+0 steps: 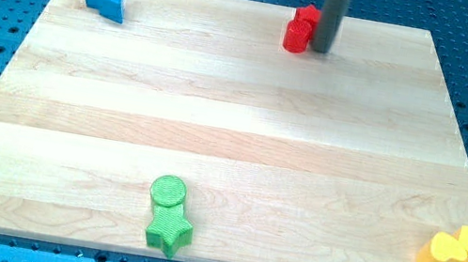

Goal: Move the blue cube parallel to the left of the red circle

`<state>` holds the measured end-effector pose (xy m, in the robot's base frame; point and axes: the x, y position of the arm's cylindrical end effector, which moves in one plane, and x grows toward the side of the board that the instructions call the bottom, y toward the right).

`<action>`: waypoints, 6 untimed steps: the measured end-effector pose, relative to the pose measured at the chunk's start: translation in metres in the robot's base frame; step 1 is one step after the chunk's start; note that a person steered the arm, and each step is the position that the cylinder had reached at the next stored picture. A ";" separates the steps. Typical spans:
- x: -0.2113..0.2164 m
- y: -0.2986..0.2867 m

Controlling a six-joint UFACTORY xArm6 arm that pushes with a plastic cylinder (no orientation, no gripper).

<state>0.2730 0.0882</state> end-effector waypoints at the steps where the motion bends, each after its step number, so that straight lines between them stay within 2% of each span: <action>1: 0.008 -0.047; 2: 0.077 -0.084; 3: 0.079 -0.212; 4: 0.048 -0.343; 5: 0.030 -0.392; 6: -0.007 -0.384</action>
<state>0.2658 -0.2962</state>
